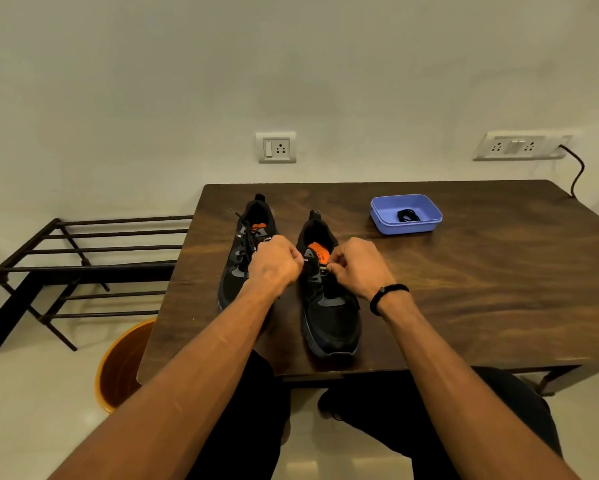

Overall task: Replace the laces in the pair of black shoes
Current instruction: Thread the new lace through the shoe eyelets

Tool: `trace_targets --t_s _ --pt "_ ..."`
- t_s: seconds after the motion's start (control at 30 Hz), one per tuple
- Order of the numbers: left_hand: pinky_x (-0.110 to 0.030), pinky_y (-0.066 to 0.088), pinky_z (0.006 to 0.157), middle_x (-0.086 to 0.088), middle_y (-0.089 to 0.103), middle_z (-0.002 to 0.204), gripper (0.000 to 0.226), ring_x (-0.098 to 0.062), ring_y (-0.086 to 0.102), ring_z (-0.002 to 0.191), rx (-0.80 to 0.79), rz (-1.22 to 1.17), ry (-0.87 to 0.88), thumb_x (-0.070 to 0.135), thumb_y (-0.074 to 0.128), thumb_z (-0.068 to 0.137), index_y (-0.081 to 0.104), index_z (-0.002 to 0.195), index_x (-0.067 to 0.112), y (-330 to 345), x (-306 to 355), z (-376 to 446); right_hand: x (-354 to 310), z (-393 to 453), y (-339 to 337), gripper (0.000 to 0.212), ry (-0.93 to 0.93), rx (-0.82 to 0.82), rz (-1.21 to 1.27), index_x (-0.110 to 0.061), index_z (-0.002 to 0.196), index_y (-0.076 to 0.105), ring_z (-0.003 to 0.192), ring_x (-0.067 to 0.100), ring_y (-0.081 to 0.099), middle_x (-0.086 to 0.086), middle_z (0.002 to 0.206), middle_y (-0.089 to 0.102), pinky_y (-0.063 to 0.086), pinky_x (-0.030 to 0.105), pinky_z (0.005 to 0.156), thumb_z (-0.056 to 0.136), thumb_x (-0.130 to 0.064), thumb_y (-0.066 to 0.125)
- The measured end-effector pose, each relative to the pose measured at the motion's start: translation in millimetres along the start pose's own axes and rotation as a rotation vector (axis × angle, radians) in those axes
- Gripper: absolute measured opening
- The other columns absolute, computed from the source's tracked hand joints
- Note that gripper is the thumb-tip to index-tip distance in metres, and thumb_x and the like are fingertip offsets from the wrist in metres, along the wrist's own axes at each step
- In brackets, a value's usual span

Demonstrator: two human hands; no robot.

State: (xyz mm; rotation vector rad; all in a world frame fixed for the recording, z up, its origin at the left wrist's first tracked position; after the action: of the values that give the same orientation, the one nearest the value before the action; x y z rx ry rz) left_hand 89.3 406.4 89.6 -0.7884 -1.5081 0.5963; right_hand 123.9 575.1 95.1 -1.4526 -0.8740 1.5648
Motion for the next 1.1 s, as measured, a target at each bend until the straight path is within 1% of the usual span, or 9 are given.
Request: trace_targets --t_s 0.2,0.27,0.37,0.47,0.63,0.7,0.83,1.0,1.1 --pt "-0.042 0.058 0.095 0.0 0.077 0.103 0.014 -0.017 0.071 0.099 -0.113 0.009 -0.006 0.024 0.082 0.086 0.073 0.081 0.034 10.2 -3.7 -1.8 -8.8 1.0 19.7 0.022 -0.009 -0.024 -0.049 -0.007 0.068 0.068 0.073 0.022 0.063 0.009 0.077 0.064 0.056 0.038 0.067 0.09 -0.01 0.068" --pt "-0.041 0.06 0.093 0.0 0.078 0.099 0.015 -0.016 0.073 0.096 -0.153 -0.02 -0.004 0.023 0.086 0.082 0.074 0.083 0.033 14.1 -4.3 0.1 -5.0 1.4 21.9 0.021 0.008 -0.052 0.054 -0.005 0.072 0.07 0.069 0.014 0.059 0.01 0.078 0.067 0.049 0.025 0.061 0.092 -0.009 0.068" --pt "-0.039 0.061 0.09 -0.001 0.078 0.096 0.021 -0.015 0.073 0.093 -0.176 -0.041 -0.013 0.021 0.089 0.078 0.074 0.086 0.032 16.4 -4.4 1.0 3.8 4.1 23.3 0.019 0.043 -0.13 0.186 -0.009 0.075 0.072 0.075 0.009 0.06 0.005 0.082 0.071 0.043 0.021 0.07 0.094 -0.01 0.067" --pt "-0.033 0.063 0.081 -0.001 0.078 0.091 0.022 -0.013 0.075 0.084 -0.185 -0.069 -0.027 0.018 0.091 0.077 0.076 0.089 0.029 16.3 -6.5 1.5 6.5 1.4 28.2 0.022 0.085 -0.157 0.307 -0.01 0.074 0.072 0.07 0.005 0.058 -0.005 0.078 0.067 0.043 0.021 0.069 0.096 -0.008 0.065" --pt "-0.022 0.052 0.058 -0.001 0.078 0.091 0.019 -0.011 0.071 0.07 -0.175 -0.102 -0.039 0.016 0.088 0.081 0.079 0.097 0.022 12.2 -8.1 0.3 9.3 -3.3 32.4 0.014 0.147 -0.173 0.512 -0.005 0.087 0.077 0.069 0.005 0.055 0.001 0.078 0.066 0.047 0.02 0.067 0.097 -0.007 0.067" --pt "-0.024 0.055 0.061 -0.002 0.078 0.091 0.016 -0.009 0.068 0.065 -0.169 -0.104 -0.044 0.017 0.087 0.082 0.08 0.095 0.023 12.2 -8.1 -0.4 10.9 -4.5 32.6 0.01 0.196 -0.178 0.579 -0.01 0.093 0.078 0.075 0.006 0.059 0.004 0.084 0.07 0.05 0.021 0.072 0.097 -0.011 0.069" --pt "-0.033 0.061 0.084 0.001 0.078 0.091 0.013 -0.011 0.072 0.083 -0.095 -0.002 0.04 0.024 0.087 0.081 0.081 0.092 0.024 12.0 -2.6 -0.3 8.5 -5.4 32.4 0.011 0.248 -0.149 0.572 -0.013 0.097 0.079 0.079 0.005 0.063 0.004 0.094 0.075 0.05 0.018 0.069 0.099 -0.015 0.068" --pt "-0.032 0.058 0.08 0.012 0.065 0.068 0.01 -0.005 0.061 0.068 -0.014 0.129 0.137 0.029 0.086 0.083 0.081 0.087 0.022 10.4 9.8 -1.0 10.1 -6.9 35.9 0.016 0.313 -0.126 0.6 -0.008 0.096 0.08 0.078 0.011 0.061 0.01 0.092 0.075 0.049 0.022 0.065 0.1 -0.016 0.067" --pt "-0.034 0.06 0.082 0.009 0.072 0.075 0.01 -0.006 0.067 0.073 -0.04 0.12 0.128 0.03 0.087 0.081 0.081 0.083 0.024 9.8 6.1 1.8 8.0 -5.2 40.8 0.025 0.289 -0.097 0.513 0.002 0.092 0.076 0.069 0.016 0.054 0.009 0.076 0.063 0.048 0.032 0.063 0.102 -0.016 0.063"
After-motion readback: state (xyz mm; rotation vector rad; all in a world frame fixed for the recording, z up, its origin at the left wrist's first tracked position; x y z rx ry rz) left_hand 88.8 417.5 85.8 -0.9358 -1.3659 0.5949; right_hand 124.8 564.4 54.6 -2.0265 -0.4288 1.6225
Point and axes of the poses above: each hand's wrist, its own z-axis towards the middle knuckle, its own y-axis out of the palm, x = y × z, the point moved 5 cm from there along z, towards the middle knuckle
